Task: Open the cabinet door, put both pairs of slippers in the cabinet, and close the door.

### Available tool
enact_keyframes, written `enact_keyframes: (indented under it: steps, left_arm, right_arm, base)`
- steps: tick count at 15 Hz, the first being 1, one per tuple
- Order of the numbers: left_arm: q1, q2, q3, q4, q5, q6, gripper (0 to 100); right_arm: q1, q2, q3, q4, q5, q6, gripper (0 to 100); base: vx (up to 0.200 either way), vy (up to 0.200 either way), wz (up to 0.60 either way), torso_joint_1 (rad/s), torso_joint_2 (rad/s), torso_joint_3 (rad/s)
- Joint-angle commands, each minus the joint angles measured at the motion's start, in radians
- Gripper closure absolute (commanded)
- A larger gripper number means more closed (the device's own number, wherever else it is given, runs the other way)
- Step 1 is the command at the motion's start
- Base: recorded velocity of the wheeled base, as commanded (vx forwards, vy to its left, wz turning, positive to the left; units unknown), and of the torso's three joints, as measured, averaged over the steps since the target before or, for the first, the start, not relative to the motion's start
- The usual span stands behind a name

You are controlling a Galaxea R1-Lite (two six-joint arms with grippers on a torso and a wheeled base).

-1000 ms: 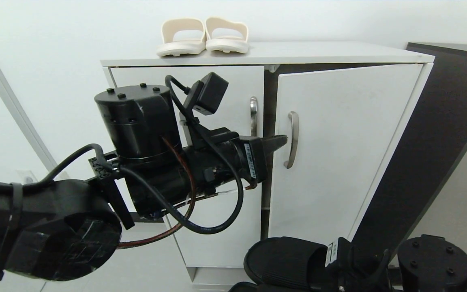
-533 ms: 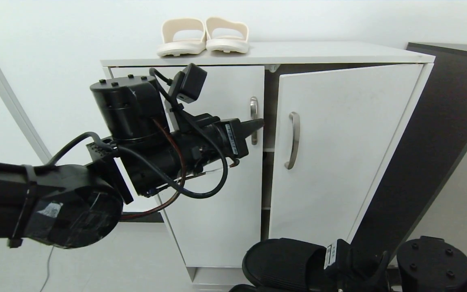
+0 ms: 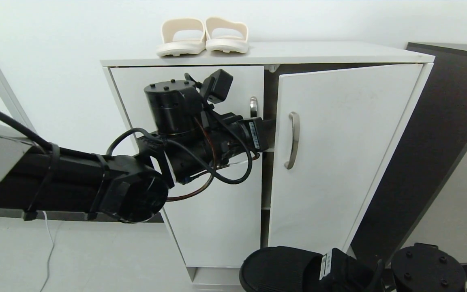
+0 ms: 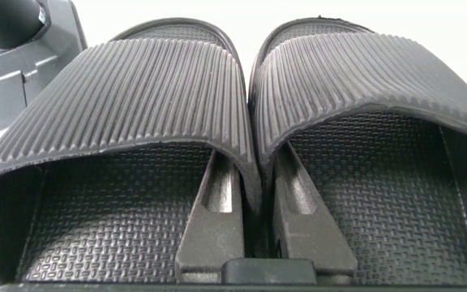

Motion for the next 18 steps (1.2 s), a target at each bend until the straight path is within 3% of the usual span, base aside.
enact_keyframes:
  steps: [1, 4, 6, 9, 11, 14, 16, 18]
  left_arm:
    - [-0.001, 0.036, -0.013, 0.0, 0.001, -0.002, 100]
    - [-0.001, 0.049, -0.016, -0.003, 0.013, -0.003, 100]
    - [-0.03, 0.045, -0.015, -0.003, 0.013, -0.002, 100]
    - [-0.202, 0.049, -0.001, -0.037, 0.041, 0.009, 100]
    - [-0.246, 0.063, -0.007, -0.068, 0.042, 0.009, 100]
    - [-0.197, 0.079, -0.006, -0.083, 0.042, 0.009, 100]
    - [-0.142, 0.069, 0.004, -0.103, 0.059, 0.009, 100]
    - [-0.075, 0.022, 0.011, -0.101, 0.162, 0.011, 100]
  right_arm:
    - [0.008, 0.015, -0.001, -0.001, 0.0, 0.0, 100]
    - [0.022, 0.029, -0.001, -0.001, 0.0, 0.004, 100]
    - [0.034, 0.037, 0.002, -0.001, 0.0, 0.005, 100]
    - [0.103, 0.026, 0.05, -0.005, 0.002, -0.001, 100]
    - [0.14, 0.018, 0.087, -0.065, 0.002, -0.006, 100]
    - [0.165, 0.038, 0.102, -0.147, -0.003, -0.001, 100]
    - [0.125, 0.072, 0.081, -0.147, -0.004, 0.004, 100]
    - [0.011, 0.118, 0.019, -0.147, -0.04, 0.011, 100]
  base:
    - [0.0, 0.0, 0.0, 0.0, 0.0, 0.0]
    - [-0.2, 0.0, 0.0, 0.002, 0.0, 0.001]
    - [-0.2, 0.0, 0.0, 0.007, 0.01, 0.0]
    - [-0.2, 0.0, 0.0, -0.001, 0.01, -0.001]
    - [-0.2, 0.0, 0.0, 0.002, 0.01, 0.005]
    - [-0.133, 0.0, 0.0, -0.002, 0.0, 0.003]
    - [0.0, 0.0, 0.0, 0.0, 0.0, 0.0]
    - [0.0, 0.0, 0.0, 0.0, 0.0, 0.0]
